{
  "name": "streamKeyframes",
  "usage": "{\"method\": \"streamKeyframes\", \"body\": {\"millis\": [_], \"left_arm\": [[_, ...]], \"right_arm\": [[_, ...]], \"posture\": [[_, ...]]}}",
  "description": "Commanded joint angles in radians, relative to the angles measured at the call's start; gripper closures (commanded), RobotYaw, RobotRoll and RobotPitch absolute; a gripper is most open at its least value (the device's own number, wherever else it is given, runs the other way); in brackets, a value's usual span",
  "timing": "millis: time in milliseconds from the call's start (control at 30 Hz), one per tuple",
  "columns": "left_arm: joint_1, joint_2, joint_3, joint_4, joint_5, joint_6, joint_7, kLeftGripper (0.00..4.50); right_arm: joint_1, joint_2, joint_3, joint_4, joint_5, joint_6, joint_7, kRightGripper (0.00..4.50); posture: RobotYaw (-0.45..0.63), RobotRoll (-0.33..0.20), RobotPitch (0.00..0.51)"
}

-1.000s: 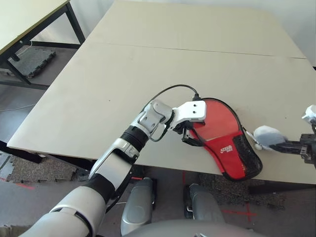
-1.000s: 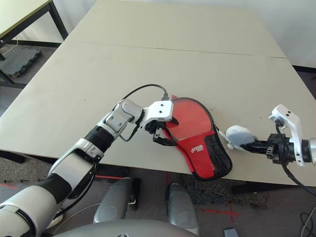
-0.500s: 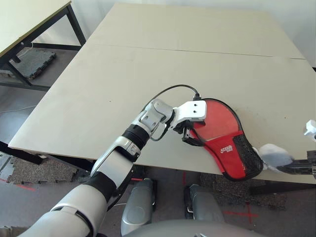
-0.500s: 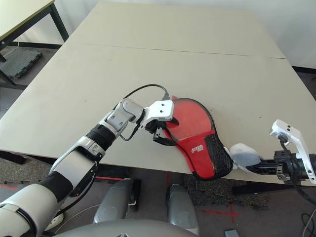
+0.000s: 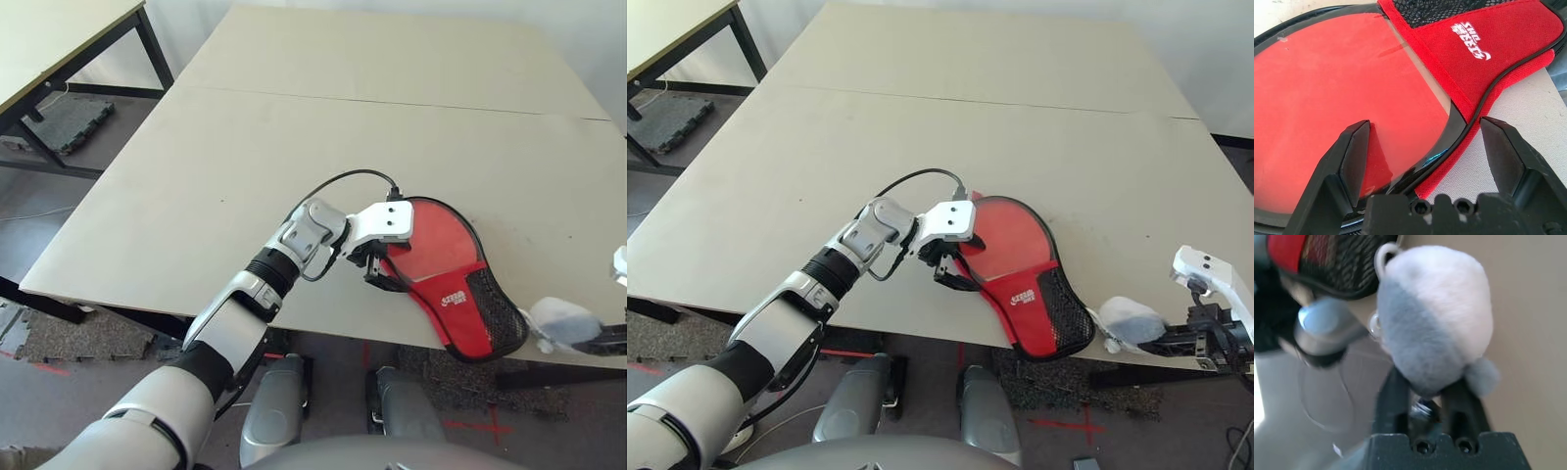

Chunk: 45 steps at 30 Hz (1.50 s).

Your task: Store the ping-pong paddle in its case and zip it.

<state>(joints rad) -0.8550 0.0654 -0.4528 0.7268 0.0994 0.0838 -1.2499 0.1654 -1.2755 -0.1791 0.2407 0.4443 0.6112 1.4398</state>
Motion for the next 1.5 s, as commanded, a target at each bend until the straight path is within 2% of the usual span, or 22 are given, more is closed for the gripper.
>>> {"method": "streamKeyframes", "body": {"millis": [33, 233, 400, 567, 667, 767, 867, 1000, 1500], "left_arm": [[0.022, 0.011, -0.014, 0.049, 0.016, 0.046, 0.000, 0.00], [0.021, 0.028, 0.039, -0.054, -0.039, 0.120, -0.023, 0.00], [0.055, 0.085, 0.082, -0.226, -0.103, 0.255, -0.042, 0.00], [0.083, 0.154, 0.147, -0.385, -0.190, 0.399, -0.030, 0.00], [0.087, 0.188, 0.203, -0.426, -0.221, 0.449, 0.022, 0.00], [0.092, 0.207, 0.261, -0.423, -0.226, 0.448, 0.112, 0.00], [0.107, 0.213, 0.352, -0.410, -0.251, 0.470, 0.228, 0.00], [0.137, 0.211, 0.434, -0.406, -0.243, 0.401, 0.386, 0.00], [0.141, 0.220, 0.420, -0.406, -0.270, 0.388, 0.420, 0.00]], "right_arm": [[-0.023, 0.023, -0.035, -0.015, 0.076, 0.092, 0.043, 2.19], [-0.122, 0.043, -0.150, -0.030, 0.207, 0.242, 0.036, 0.04], [-0.243, 0.082, -0.238, 0.007, 0.301, 0.376, -0.016, 0.04], [-0.325, 0.124, -0.285, 0.040, 0.322, 0.398, -0.092, 0.04], [-0.390, 0.180, -0.300, 0.078, 0.285, 0.329, -0.192, 0.04], [-0.448, 0.247, -0.313, 0.104, 0.262, 0.260, -0.287, 0.04], [-0.468, 0.322, -0.333, 0.079, 0.287, 0.259, -0.350, 0.04], [-0.507, 0.410, -0.338, 0.123, 0.191, 0.070, -0.508, 0.04], [-0.507, 0.415, -0.328, 0.133, 0.190, 0.030, -0.524, 0.04]], "posture": [[-0.03, 0.000, 0.135], [-0.03, 0.000, 0.137], [-0.03, 0.000, 0.141], [-0.02, 0.000, 0.138], [-0.01, 0.000, 0.136], [-0.01, 0.000, 0.136], [0.00, 0.000, 0.136], [0.01, 0.000, 0.139], [0.01, 0.000, 0.139]]}}
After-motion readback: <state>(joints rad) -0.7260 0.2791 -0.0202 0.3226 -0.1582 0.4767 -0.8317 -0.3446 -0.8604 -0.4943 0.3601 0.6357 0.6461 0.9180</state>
